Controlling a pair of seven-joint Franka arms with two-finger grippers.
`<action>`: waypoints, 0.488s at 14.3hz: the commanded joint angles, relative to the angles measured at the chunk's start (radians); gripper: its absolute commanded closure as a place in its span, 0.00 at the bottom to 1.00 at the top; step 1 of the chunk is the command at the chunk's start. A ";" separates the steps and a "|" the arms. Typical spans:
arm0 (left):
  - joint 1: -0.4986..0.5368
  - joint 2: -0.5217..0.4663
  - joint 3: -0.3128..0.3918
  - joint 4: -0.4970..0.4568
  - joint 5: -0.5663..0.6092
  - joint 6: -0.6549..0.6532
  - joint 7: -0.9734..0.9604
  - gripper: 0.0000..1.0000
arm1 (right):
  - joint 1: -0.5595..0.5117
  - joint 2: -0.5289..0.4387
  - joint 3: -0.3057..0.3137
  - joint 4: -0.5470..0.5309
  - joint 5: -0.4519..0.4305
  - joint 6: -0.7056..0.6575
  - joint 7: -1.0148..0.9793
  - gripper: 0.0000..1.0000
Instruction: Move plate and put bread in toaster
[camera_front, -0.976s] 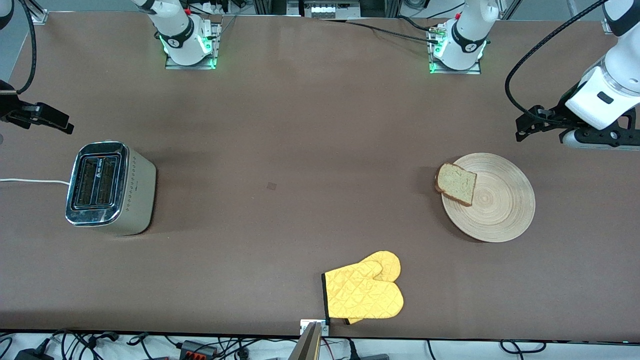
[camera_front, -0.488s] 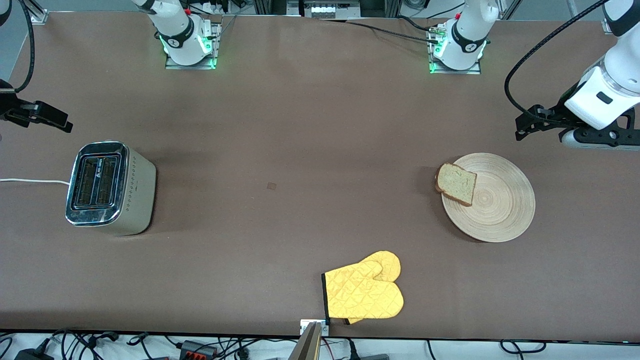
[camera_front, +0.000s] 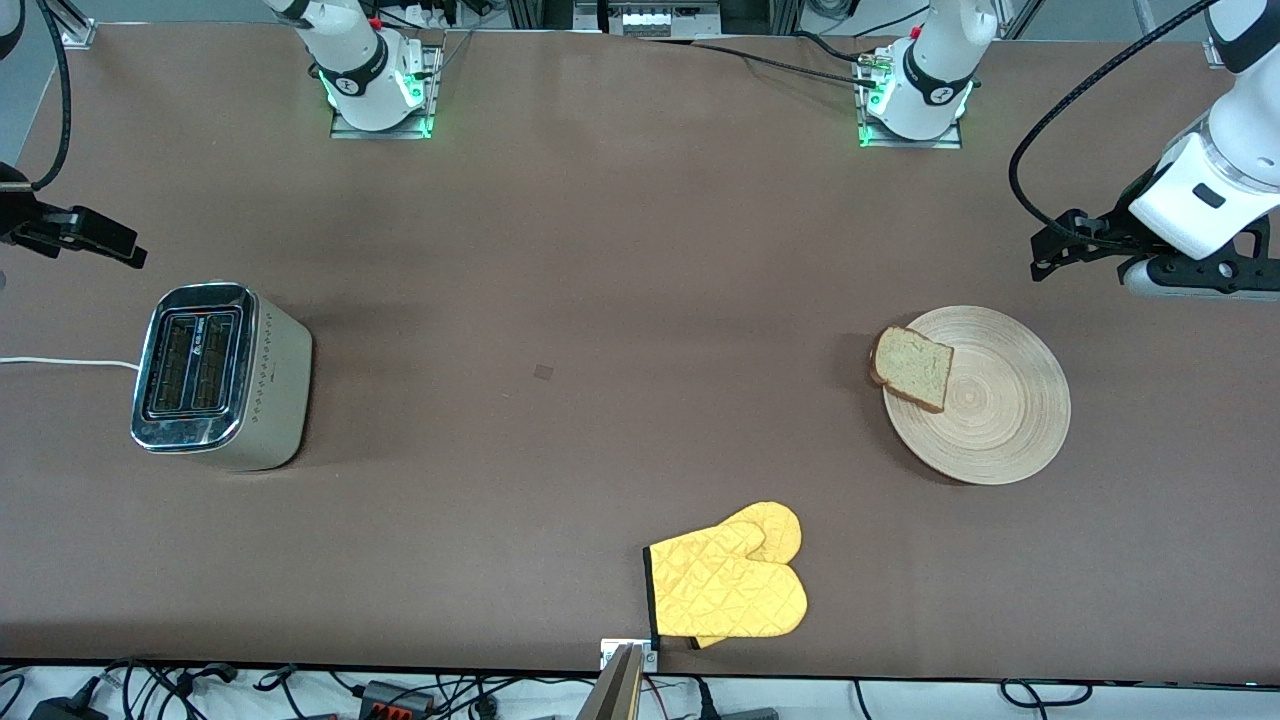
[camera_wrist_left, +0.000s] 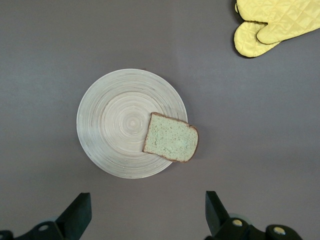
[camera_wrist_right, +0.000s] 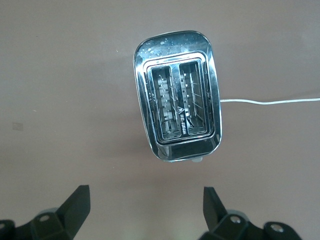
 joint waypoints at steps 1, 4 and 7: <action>0.012 0.072 0.009 0.027 -0.015 -0.036 -0.001 0.00 | 0.005 0.010 0.004 0.029 -0.003 -0.029 0.004 0.00; 0.114 0.129 0.018 0.037 -0.119 -0.150 0.000 0.00 | 0.004 0.010 0.004 0.031 -0.003 -0.030 0.003 0.00; 0.210 0.236 0.018 0.073 -0.173 -0.180 0.012 0.00 | 0.005 0.010 0.004 0.031 -0.003 -0.030 0.004 0.00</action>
